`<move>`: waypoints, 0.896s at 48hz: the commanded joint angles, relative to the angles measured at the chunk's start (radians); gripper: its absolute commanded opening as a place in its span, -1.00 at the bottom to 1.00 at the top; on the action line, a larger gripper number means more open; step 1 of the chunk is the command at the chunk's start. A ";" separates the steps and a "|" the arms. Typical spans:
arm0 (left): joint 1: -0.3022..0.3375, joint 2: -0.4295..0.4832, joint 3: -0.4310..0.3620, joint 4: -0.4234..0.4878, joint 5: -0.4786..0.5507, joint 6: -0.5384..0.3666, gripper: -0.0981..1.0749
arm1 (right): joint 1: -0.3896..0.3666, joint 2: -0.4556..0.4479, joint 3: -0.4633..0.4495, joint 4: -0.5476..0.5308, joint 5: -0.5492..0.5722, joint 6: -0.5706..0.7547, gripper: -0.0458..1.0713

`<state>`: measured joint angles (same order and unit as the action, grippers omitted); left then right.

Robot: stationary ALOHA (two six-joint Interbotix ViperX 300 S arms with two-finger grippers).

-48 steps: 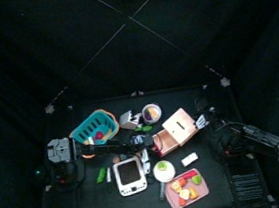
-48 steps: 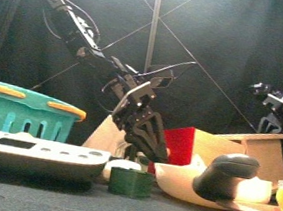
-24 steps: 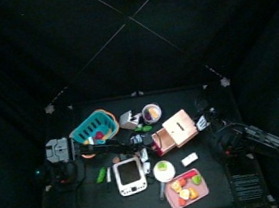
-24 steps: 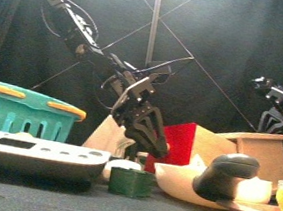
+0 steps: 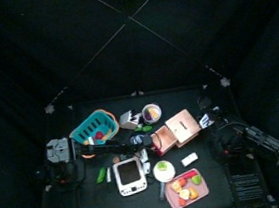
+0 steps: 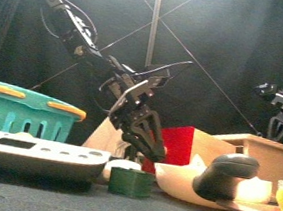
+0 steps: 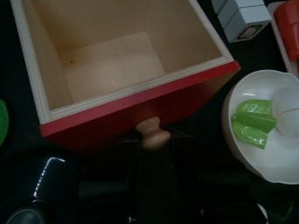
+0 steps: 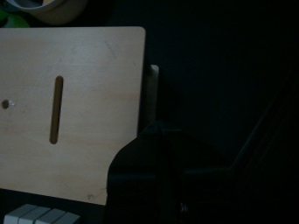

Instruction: Close drawer

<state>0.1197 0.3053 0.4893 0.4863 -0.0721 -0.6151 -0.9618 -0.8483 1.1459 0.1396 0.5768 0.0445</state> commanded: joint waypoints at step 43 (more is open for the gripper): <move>0.006 0.055 0.002 -0.038 0.072 -0.003 -0.13 | 0.301 -0.012 -0.137 0.193 -0.066 0.002 -0.85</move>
<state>0.1181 0.3712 0.4679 0.4495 -0.0245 -0.6167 -0.7133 -0.8790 1.0477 0.3145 0.5430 0.0460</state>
